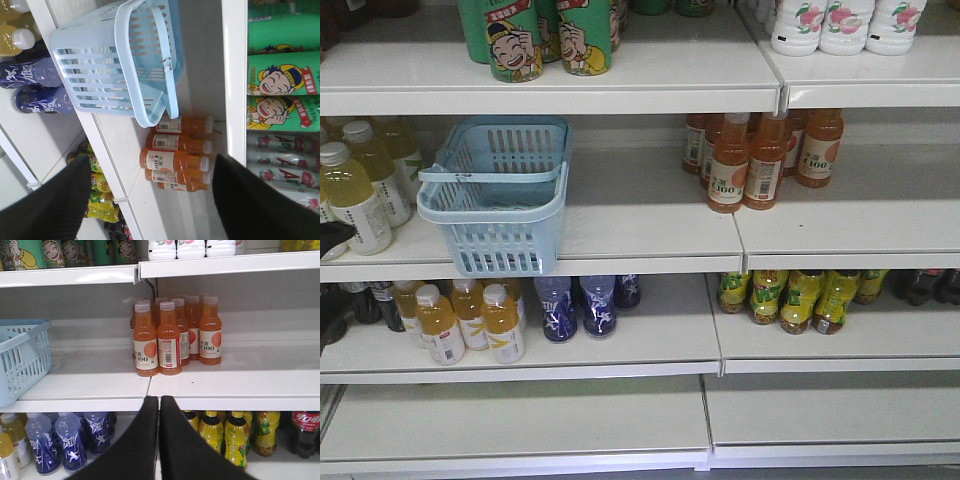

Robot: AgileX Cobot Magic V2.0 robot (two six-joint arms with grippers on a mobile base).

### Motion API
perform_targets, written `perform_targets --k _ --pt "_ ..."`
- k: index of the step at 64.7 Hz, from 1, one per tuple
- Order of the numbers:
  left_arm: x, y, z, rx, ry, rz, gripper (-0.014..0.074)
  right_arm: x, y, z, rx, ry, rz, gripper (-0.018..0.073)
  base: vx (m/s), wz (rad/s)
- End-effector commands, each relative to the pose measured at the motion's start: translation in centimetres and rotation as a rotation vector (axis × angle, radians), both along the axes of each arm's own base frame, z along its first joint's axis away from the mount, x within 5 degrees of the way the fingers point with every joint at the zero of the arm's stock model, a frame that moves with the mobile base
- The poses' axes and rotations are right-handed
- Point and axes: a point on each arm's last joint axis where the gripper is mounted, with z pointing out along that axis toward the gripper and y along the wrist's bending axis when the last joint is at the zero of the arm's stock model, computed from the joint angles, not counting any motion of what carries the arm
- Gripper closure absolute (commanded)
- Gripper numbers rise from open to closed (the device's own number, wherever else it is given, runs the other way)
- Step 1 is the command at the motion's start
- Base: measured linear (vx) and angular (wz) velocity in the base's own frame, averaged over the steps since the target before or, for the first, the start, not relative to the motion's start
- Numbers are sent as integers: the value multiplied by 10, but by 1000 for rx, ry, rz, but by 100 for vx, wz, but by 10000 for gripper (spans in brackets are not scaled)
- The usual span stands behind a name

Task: Place coke in basket with both arms
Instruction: 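Reach the left gripper to the basket handle and grasp it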

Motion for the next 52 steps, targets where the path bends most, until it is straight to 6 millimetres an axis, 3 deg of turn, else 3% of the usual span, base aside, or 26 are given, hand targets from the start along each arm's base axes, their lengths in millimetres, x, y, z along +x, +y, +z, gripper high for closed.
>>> perform_targets --k 1,25,52 --pt "25 -7 18 -21 -21 -62 101 -1 0 4 0 -78 -6 568 0 0" --pt "123 -20 16 -217 62 -117 104 -1 0 4 0 -78 -6 568 0 0" --pt "194 -23 -2 -244 79 -124 155 -1 0 4 0 -78 -6 568 0 0"
